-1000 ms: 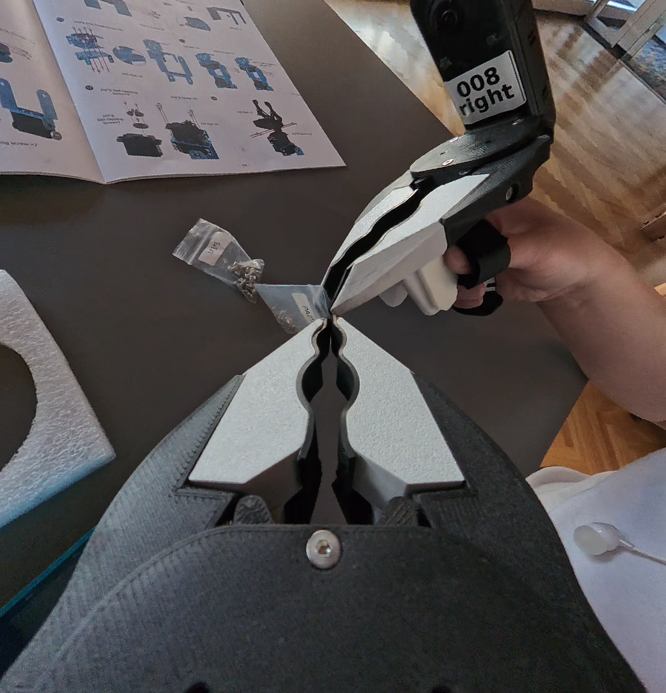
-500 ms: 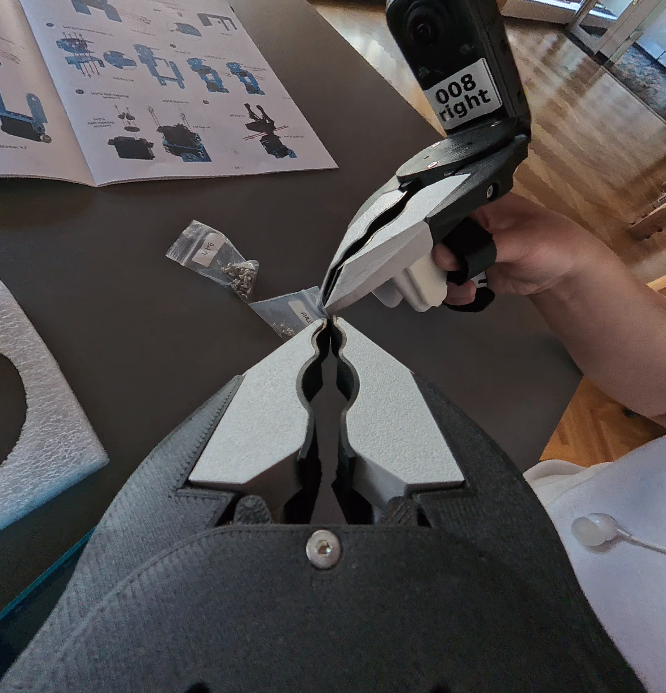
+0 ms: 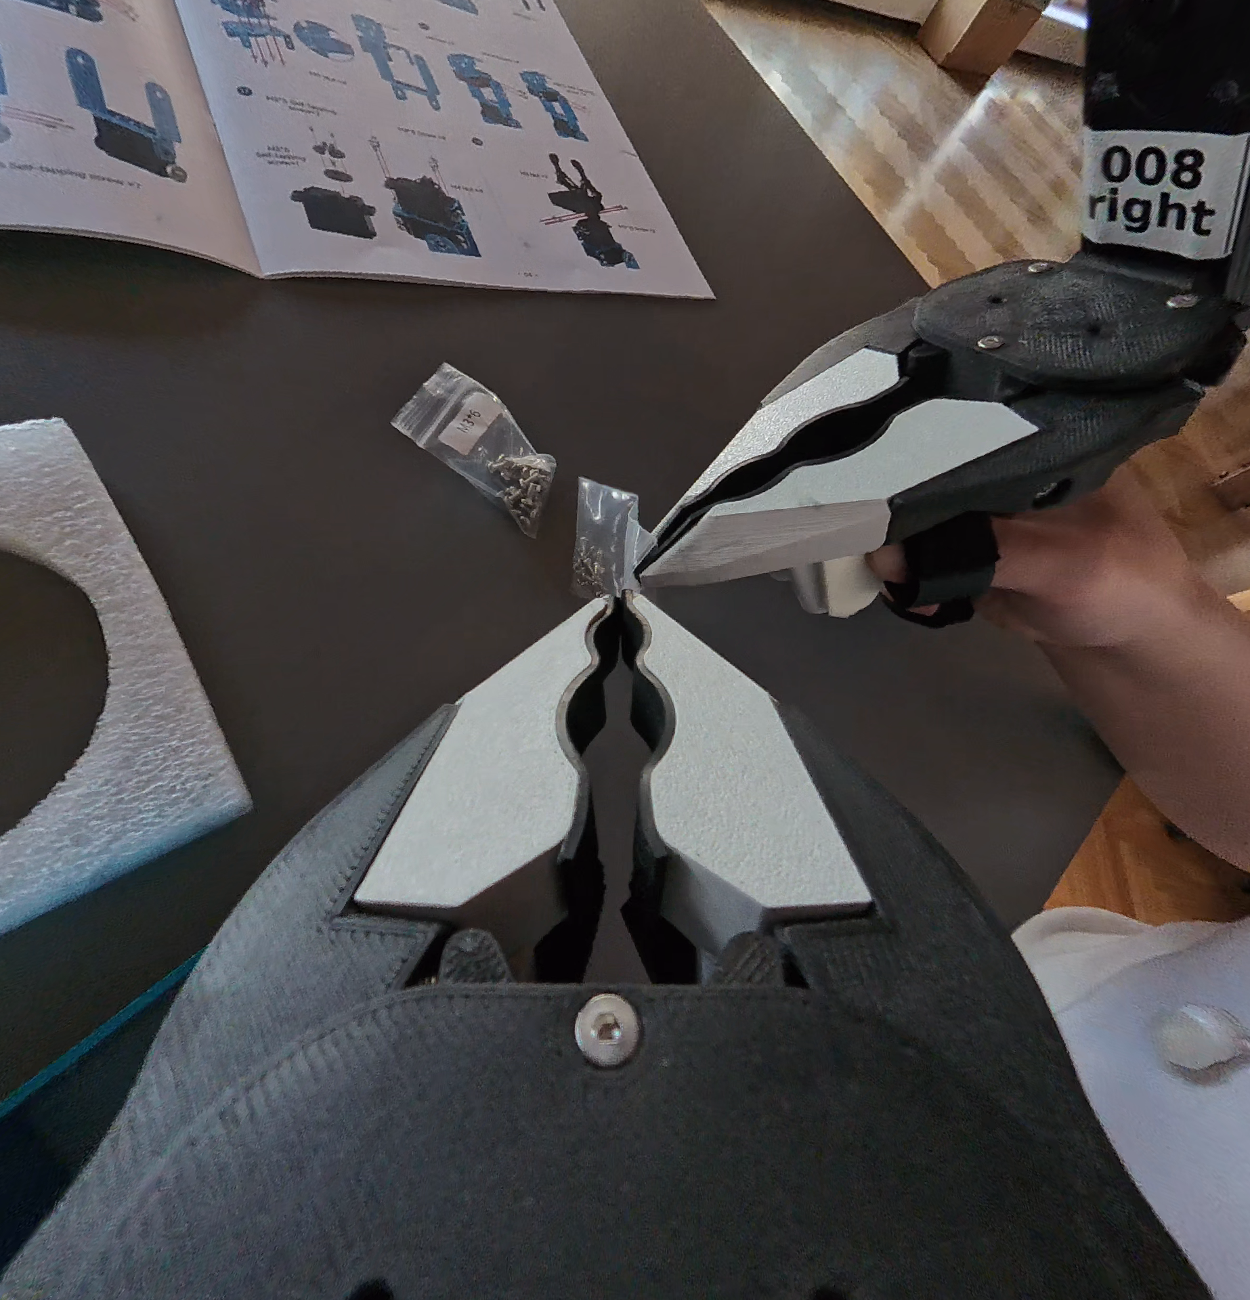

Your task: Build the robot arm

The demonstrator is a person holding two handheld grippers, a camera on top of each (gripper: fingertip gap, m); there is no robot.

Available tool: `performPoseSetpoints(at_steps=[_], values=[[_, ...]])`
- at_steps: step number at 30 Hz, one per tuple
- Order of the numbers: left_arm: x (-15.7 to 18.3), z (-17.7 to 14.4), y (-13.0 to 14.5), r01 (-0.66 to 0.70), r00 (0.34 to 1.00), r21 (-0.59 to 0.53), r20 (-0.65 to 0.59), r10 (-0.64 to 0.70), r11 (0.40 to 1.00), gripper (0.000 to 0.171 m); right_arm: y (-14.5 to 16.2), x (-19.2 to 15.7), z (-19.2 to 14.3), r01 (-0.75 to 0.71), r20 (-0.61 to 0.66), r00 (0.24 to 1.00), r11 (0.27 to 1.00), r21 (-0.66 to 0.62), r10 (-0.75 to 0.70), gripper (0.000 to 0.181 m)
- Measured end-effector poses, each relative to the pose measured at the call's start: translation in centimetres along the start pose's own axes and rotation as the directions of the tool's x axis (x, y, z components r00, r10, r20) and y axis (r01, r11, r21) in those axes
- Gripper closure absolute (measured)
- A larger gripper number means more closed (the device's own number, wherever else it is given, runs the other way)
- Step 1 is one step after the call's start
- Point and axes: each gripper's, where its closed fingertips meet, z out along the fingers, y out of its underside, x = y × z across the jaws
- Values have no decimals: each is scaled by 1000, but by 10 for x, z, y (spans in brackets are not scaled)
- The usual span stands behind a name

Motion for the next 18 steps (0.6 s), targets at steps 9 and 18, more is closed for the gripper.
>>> performPoseSetpoints(at_steps=[9,18], values=[[-6,-2,-10,-11,997,68,82,6,998,171,-1,3,-7,-9,3,1000,999,47,9,181],[28,-27,-20,-359,923,214,-65,380,909,100,2,-13,-22,-131,220,967,991,-1,128,181]])
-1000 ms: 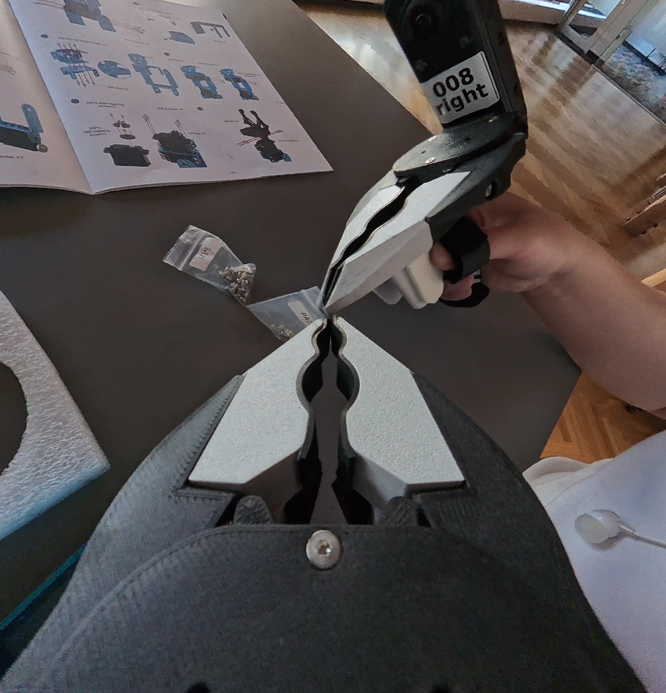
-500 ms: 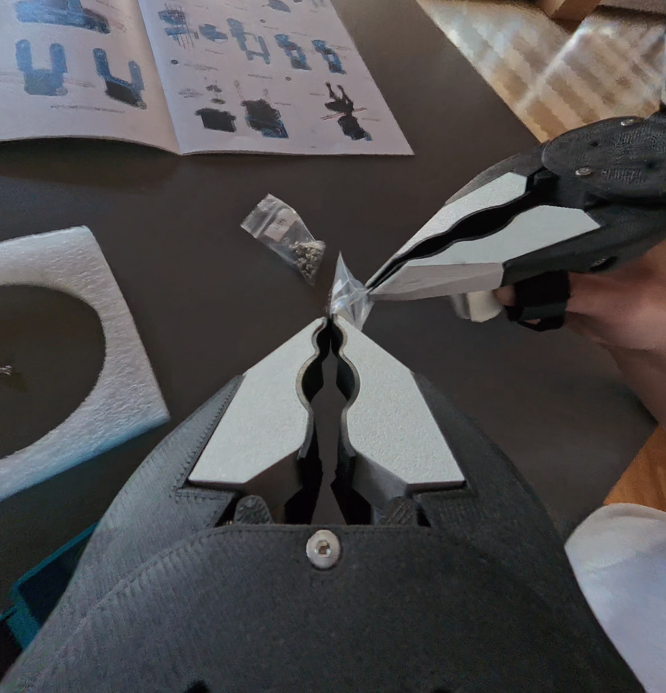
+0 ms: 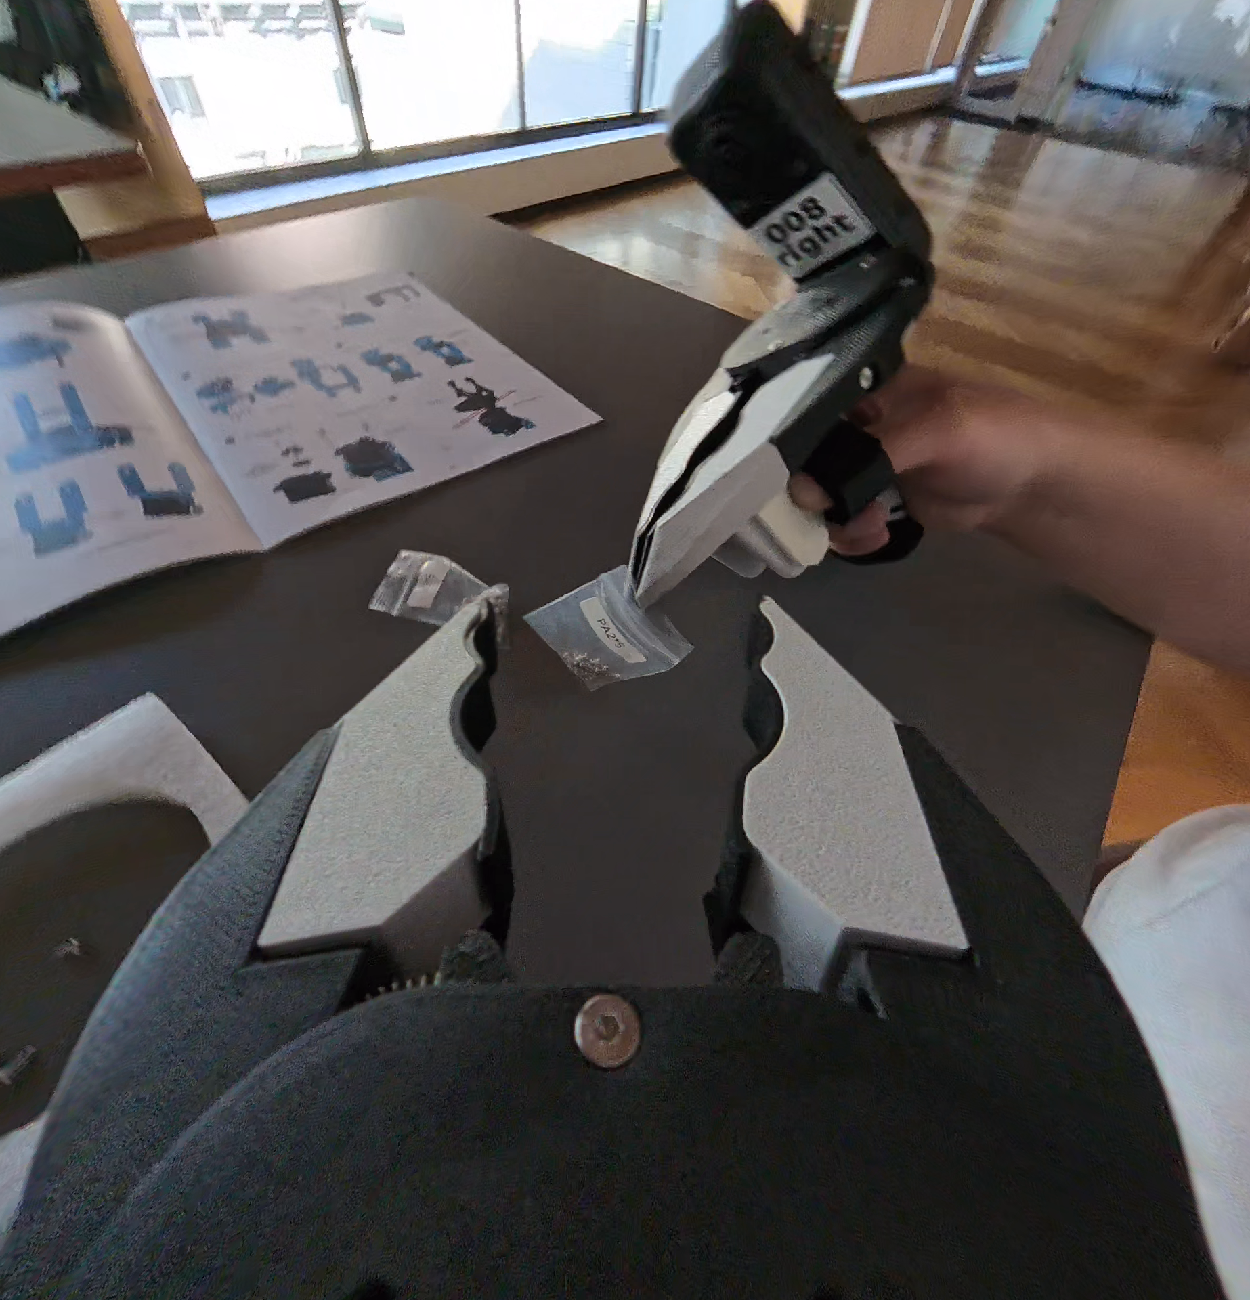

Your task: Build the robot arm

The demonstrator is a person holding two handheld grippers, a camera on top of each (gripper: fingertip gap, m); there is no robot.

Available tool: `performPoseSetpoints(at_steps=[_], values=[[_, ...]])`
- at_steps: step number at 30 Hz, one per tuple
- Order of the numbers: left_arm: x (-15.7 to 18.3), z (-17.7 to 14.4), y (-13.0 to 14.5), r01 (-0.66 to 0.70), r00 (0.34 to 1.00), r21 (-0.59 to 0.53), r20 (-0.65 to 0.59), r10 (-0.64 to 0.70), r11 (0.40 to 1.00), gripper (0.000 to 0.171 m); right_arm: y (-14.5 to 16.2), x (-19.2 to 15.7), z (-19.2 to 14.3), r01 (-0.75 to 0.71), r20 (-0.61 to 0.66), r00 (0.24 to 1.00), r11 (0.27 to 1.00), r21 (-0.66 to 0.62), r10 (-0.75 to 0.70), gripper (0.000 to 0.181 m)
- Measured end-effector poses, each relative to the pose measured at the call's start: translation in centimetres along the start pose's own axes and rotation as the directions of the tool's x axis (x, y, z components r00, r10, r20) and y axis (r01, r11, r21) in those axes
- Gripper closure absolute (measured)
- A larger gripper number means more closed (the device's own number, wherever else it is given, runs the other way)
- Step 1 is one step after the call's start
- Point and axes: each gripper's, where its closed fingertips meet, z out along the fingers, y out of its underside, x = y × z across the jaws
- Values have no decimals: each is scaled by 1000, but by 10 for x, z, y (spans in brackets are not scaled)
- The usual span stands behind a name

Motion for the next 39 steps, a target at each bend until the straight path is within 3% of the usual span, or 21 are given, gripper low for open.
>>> performPoseSetpoints(at_steps=[2,4,7,10,20,26,32,34,36,39], values=[[12,0,0,-211,977,-8,-32,211,977,93,2,-10,1,-42,79,996,999,-15,43,181],[19,6,6,-411,911,-42,-41,409,911,92,7,-15,1,-67,123,990,997,-49,73,181],[27,13,11,-525,849,-47,-92,520,850,101,11,-17,1,-85,152,984,993,-79,97,181],[24,15,17,-547,835,-60,-110,540,835,117,12,-18,1,-99,170,979,991,-86,113,181],[27,22,38,-629,771,-79,-185,609,773,129,22,-11,3,-158,169,969,978,-134,179,181],[19,31,48,-638,769,-155,-170,616,754,135,25,8,2,-126,-7,992,982,-140,126,181],[15,36,41,-593,804,-140,-152,575,793,142,14,15,-2,-55,-113,992,996,-63,48,180],[14,36,39,-566,822,-132,-155,547,813,143,13,13,0,-78,-90,993,995,-56,73,165],[12,37,39,-554,831,-137,-149,536,821,144,13,10,5,-104,-61,993,992,-72,99,161],[11,36,38,-552,833,-139,-141,536,822,145,13,17,9,-104,-110,990,990,-95,93,177]])
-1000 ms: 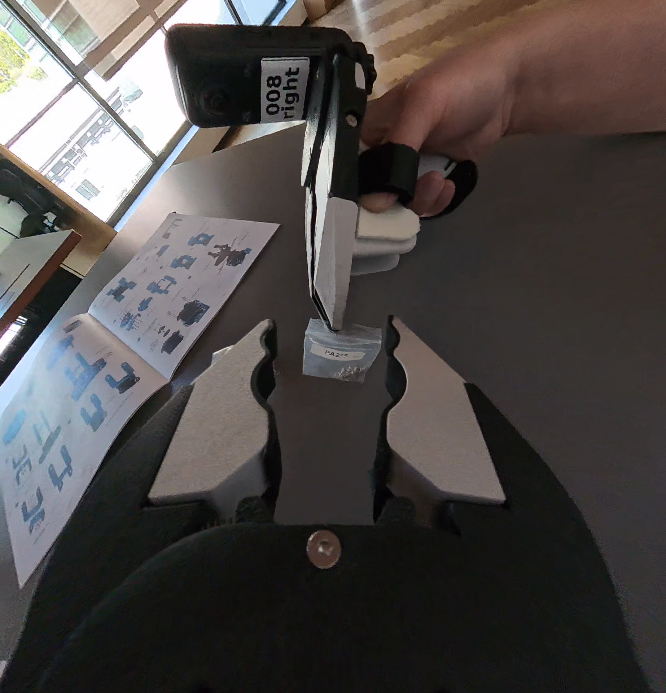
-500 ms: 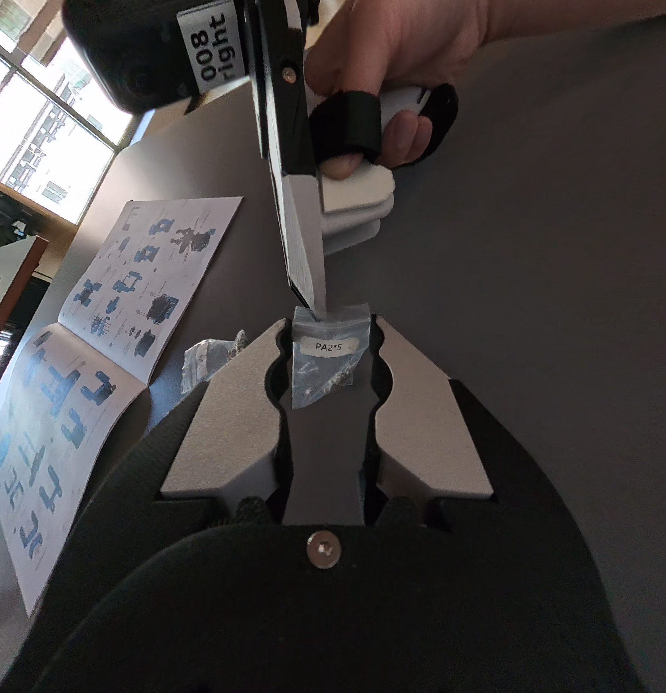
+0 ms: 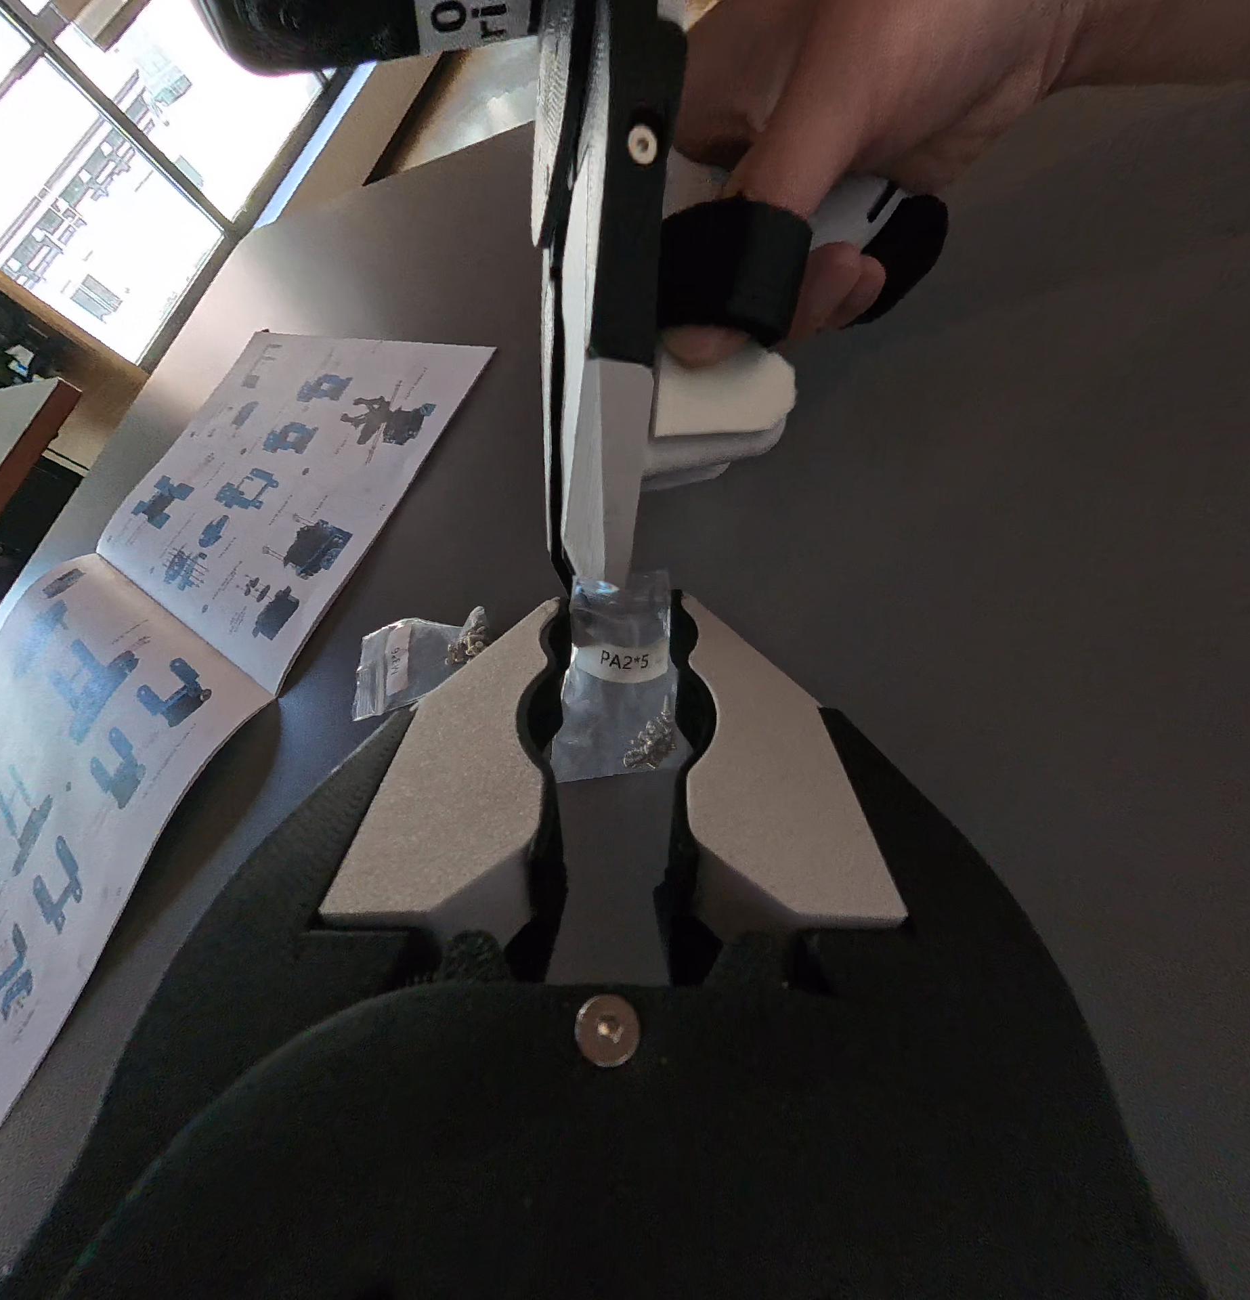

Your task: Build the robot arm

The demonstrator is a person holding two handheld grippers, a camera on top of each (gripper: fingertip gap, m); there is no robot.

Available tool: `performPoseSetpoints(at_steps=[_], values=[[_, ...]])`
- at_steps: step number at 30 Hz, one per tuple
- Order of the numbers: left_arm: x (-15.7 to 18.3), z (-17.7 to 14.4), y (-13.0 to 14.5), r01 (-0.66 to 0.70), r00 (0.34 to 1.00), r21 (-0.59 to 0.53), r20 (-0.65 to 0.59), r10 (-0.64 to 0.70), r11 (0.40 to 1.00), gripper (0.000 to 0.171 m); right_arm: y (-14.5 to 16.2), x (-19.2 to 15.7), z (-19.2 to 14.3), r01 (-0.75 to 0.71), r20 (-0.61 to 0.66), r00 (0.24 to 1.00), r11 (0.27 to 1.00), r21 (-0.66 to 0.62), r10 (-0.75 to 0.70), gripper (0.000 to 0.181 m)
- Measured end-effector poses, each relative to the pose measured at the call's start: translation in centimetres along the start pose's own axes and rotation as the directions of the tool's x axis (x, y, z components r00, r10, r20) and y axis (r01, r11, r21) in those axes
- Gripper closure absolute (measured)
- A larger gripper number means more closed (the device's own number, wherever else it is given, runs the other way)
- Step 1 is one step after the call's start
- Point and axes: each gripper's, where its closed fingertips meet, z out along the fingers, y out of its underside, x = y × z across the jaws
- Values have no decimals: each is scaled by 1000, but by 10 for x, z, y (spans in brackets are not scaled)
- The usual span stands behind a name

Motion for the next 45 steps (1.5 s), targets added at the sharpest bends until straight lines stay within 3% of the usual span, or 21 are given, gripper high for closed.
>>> performPoseSetpoints(at_steps=[6,10,14,21,24,26,28,30,37,41,45], values=[[-8,-12,-6,119,993,49,3,-119,992,138,-9,-14,2,18,53,998,999,-32,-16,181],[-8,-21,2,182,983,11,-28,-182,983,123,-12,-18,5,85,31,996,990,-111,-82,181],[-12,-41,1,278,959,56,-76,-274,959,127,-16,-24,4,140,42,990,972,-188,-134,181],[-27,-50,-1,343,939,38,-47,-341,939,113,-26,-29,13,138,39,990,950,-280,-132,181],[-35,-50,-2,332,940,6,82,-331,943,107,-36,-39,17,18,75,997,971,-238,0,181],[-35,-47,-1,331,934,-4,143,-327,944,108,-34,-38,18,2,55,998,971,-240,12,181],[-35,-44,1,315,934,-7,182,-308,949,121,-34,-39,19,-15,56,998,975,-224,28,181],[-31,-41,0,319,933,11,174,-316,948,132,-34,-41,19,-40,70,996,978,-207,56,181],[-34,-41,-4,409,903,79,109,-415,909,143,-42,-37,10,-33,129,991,995,-89,45,178],[-40,-45,-4,456,881,103,88,-465,884,145,-57,-38,-8,21,191,981,997,73,-35,162],[-42,-50,-13,561,823,162,-4,-568,812,146,-52,-39,-25,235,136,954,948,214,-267,143]])
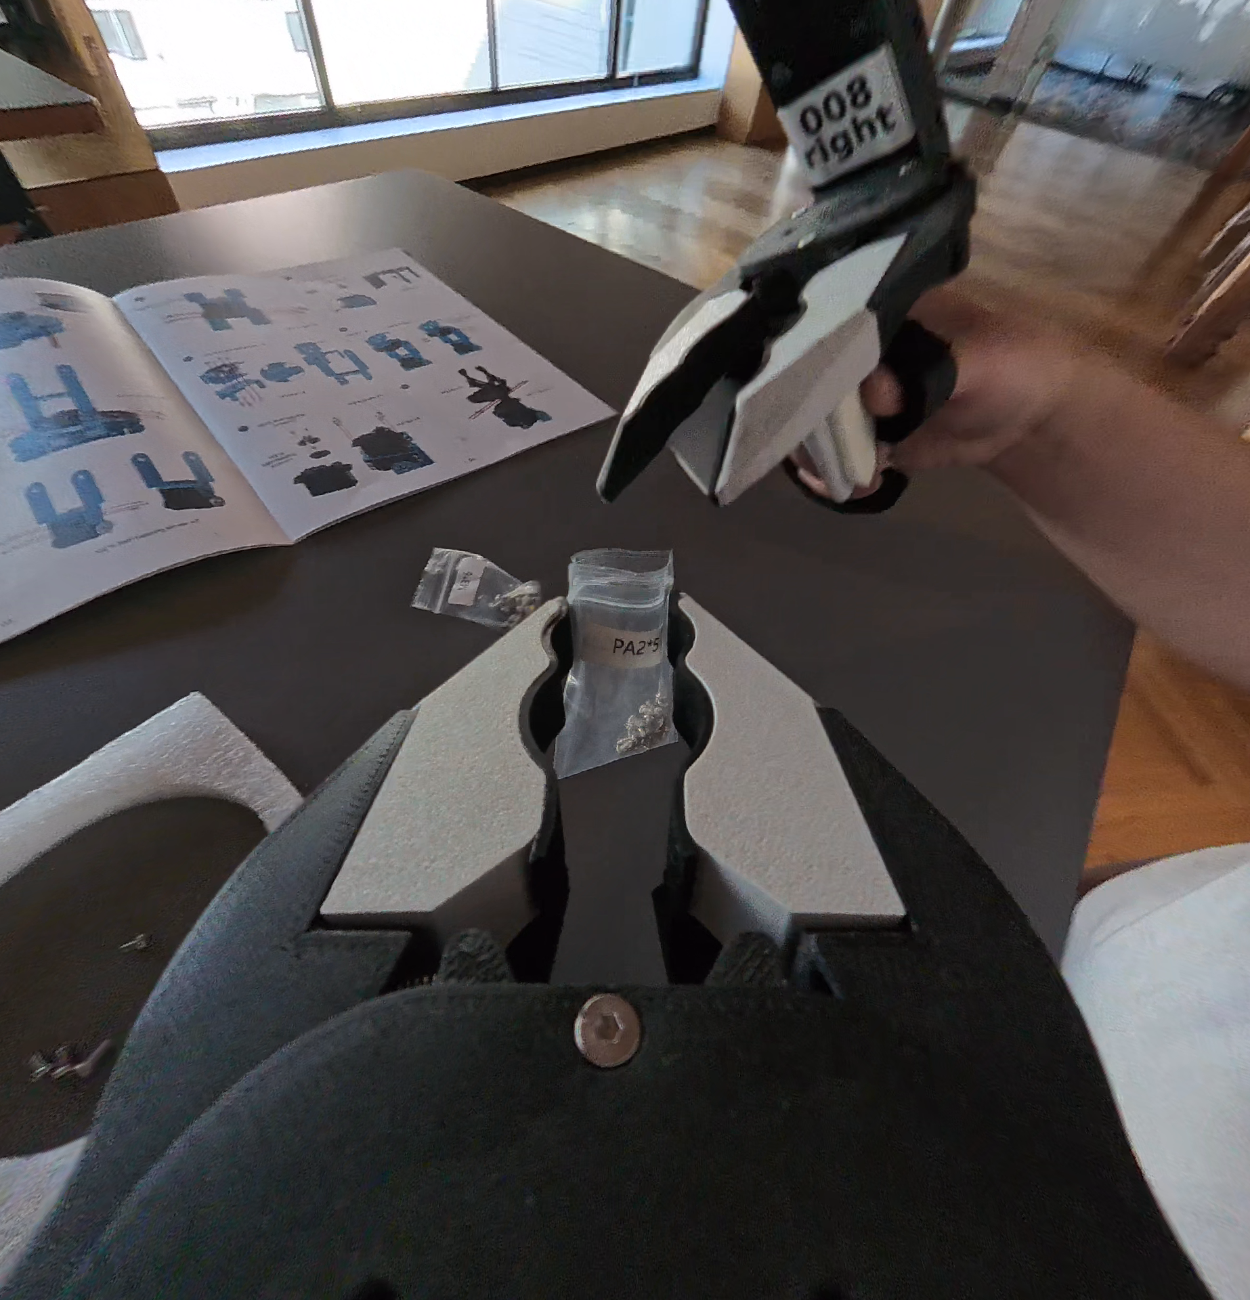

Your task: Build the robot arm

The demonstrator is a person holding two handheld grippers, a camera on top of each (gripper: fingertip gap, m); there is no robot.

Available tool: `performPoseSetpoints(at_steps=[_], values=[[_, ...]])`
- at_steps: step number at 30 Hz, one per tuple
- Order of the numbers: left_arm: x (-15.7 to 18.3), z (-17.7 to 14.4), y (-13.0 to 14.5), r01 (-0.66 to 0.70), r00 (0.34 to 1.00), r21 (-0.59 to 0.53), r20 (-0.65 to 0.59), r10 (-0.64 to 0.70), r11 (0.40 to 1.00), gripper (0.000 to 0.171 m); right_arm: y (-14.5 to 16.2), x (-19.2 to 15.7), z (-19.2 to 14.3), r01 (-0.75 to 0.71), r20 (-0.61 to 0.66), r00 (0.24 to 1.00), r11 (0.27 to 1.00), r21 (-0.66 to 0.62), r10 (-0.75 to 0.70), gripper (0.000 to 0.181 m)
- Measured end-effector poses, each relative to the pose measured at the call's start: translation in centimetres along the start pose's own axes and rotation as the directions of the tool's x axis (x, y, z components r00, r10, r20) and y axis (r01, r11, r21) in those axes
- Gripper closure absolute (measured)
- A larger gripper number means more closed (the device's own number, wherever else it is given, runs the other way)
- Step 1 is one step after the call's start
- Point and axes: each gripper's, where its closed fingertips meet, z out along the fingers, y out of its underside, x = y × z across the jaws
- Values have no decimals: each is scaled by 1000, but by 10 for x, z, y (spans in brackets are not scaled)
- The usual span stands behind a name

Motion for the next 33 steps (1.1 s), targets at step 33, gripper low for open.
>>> performPoseSetpoints(at_steps=[33], values=[[15,-13,-29,154,942,122,-317,-108,981,135,2,-18,25,123,127,980,972,198,-150,168]])
